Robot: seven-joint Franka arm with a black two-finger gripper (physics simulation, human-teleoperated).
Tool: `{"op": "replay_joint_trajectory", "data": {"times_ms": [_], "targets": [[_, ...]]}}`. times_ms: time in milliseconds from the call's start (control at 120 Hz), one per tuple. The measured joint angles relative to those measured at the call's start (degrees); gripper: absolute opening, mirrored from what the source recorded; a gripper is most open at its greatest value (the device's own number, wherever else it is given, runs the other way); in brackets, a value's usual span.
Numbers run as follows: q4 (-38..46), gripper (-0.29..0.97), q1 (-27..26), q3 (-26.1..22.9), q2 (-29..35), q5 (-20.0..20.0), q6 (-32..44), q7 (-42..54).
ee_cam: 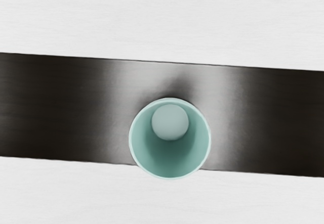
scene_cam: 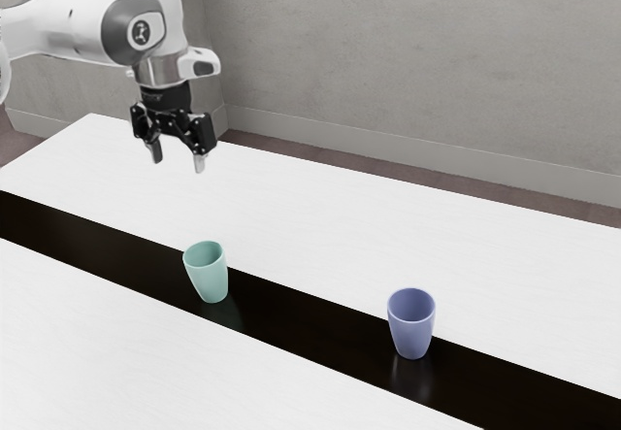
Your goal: Place the left cup onto the right cup
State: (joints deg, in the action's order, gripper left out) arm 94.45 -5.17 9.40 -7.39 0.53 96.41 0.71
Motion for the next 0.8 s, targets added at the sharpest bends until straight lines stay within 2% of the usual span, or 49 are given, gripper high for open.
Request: {"op": "replay_joint_trajectory", "data": {"times_ms": [333, 800], "targets": [[3.7, 0.66, -0.2, 0.0, -0.3, 0.0, 4.5, 0.1], [9.7, 0.66, -3.1, 0.0, 0.8, -0.3, 9.0, -0.1]]}}
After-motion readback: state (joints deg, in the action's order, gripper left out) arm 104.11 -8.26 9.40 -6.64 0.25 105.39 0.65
